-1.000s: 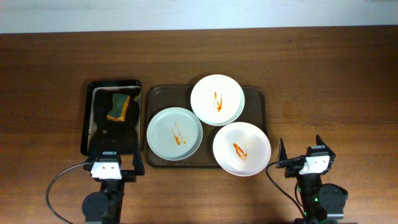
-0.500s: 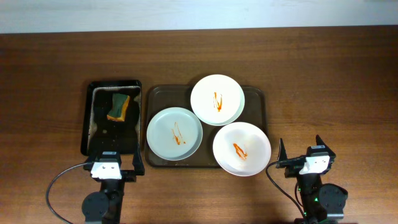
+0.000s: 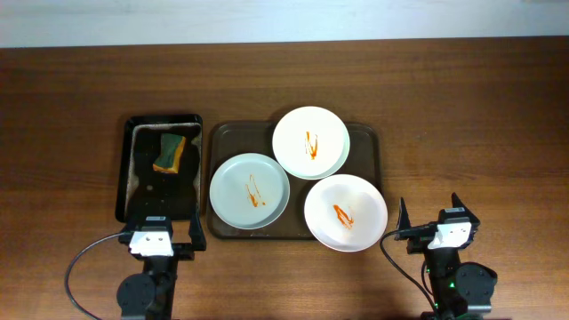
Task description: Clean dirty plates on tray and stack at the side
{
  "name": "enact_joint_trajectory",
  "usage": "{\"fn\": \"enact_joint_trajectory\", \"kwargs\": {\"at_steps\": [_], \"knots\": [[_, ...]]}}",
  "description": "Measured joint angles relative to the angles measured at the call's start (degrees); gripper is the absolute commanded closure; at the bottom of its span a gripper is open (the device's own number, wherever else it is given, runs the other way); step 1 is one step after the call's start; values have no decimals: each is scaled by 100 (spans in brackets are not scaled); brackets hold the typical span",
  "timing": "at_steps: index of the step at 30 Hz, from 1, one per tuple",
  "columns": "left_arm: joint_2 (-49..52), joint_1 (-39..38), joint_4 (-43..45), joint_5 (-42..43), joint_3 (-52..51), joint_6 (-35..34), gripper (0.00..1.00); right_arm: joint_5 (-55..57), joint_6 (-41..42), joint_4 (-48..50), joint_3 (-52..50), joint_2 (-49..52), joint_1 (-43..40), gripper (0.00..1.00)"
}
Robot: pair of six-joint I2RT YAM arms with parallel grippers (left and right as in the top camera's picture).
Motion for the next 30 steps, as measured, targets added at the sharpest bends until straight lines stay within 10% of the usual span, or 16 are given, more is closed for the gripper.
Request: {"fn": "enact_joint_trajectory", "kwargs": {"at_steps": [12, 30], "knots": [[2041, 0, -717, 0, 1587, 0, 0, 17, 162, -809, 800, 761, 0, 2], [6616, 0, -4011, 7, 6026, 136, 0, -299, 168, -4153, 5370, 5731, 0, 2]]}}
